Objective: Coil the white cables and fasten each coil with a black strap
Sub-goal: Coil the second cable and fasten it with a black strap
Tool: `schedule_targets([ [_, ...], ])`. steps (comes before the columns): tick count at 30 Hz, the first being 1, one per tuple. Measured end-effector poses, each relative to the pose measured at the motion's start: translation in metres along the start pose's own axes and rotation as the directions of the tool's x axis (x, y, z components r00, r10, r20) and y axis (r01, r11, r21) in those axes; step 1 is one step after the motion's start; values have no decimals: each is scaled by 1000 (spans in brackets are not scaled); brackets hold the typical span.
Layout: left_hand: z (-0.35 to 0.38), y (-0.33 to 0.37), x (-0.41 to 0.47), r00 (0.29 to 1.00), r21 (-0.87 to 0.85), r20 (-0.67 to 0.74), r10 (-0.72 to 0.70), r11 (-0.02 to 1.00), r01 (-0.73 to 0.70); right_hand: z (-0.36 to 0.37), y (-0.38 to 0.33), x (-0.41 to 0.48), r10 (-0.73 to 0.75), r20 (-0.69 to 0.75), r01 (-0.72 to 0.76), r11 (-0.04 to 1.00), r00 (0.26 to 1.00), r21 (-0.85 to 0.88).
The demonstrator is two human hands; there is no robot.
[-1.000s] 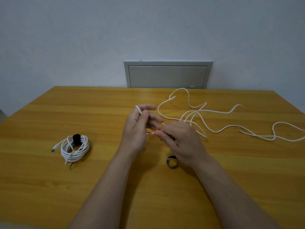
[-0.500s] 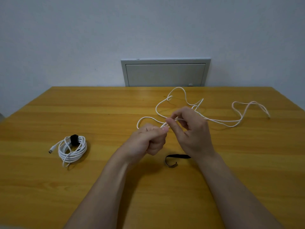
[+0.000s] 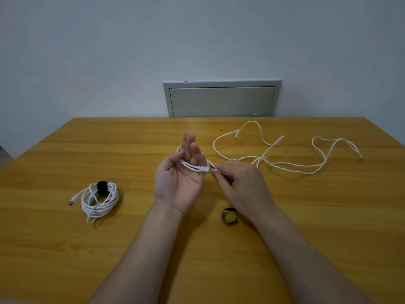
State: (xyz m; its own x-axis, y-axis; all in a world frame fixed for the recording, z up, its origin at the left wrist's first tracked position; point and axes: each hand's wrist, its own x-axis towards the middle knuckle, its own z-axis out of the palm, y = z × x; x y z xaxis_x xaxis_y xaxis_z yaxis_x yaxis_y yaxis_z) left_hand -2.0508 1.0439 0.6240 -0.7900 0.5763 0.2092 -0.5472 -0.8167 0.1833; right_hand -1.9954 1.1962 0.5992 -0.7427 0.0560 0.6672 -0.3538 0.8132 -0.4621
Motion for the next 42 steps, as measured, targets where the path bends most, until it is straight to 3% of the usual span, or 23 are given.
schedule_targets([
  [6, -1, 27, 4, 972, -58, -60, 226, 972, -229, -5, 3, 1, 104, -41, -109, 984, 994, -139],
  [9, 2, 33, 5, 931, 159, -124, 343, 933, -322, -6, 4, 1, 19, -11, -19, 999, 1000, -25],
  [14, -2, 24, 8, 884, 454, -134, 448, 821, -348, 0, -3, -1, -108, 122, 94, 989, 987, 116],
  [16, -1, 16, 8, 858, 686, -70, 509, 649, -329, -1, -4, -1, -108, 147, 95, 991, 983, 92],
  [18, -4, 4, 5, 848, 921, 118, 517, 263, -288, -3, -6, 0, -114, 127, 106, 992, 985, 64],
  [20, -11, -6, 0, 882, 957, 288, 372, -130, -258, -7, -7, 1, -122, 84, 119, 992, 989, 47],
  [21, -13, -9, -2, 901, 931, 322, 289, -267, -247, -9, -6, 1, -123, 61, 120, 992, 991, 43],
  [24, -11, -9, -4, 912, 822, 381, 149, -506, -261, -16, -6, 5, -104, -21, 104, 995, 994, -11],
  [27, -7, -6, -6, 924, 740, 379, 43, -614, -275, -24, -8, 6, -34, -61, 30, 998, 998, -59],
  [30, -7, -4, -8, 963, 758, 264, -51, -607, -240, -32, -10, 5, 2, -17, -3, 998, 1000, -67],
  [32, -8, -5, -8, 990, 846, 138, -43, -514, -140, -32, -8, 5, -34, 4, 34, 998, 999, -61],
  [36, -5, -5, -9, 989, 998, -62, -135, -40, 57, -26, 0, 7, -78, -34, 77, 997, 996, -26],
  [39, -1, -2, -11, 942, 918, -125, -312, 324, 229, -25, 0, 8, -128, -111, 129, 992, 986, 5],
  [42, -1, 0, -12, 886, 800, -108, -452, 489, 347, -23, -4, 8, -162, -116, 171, 982, 980, 74],
])
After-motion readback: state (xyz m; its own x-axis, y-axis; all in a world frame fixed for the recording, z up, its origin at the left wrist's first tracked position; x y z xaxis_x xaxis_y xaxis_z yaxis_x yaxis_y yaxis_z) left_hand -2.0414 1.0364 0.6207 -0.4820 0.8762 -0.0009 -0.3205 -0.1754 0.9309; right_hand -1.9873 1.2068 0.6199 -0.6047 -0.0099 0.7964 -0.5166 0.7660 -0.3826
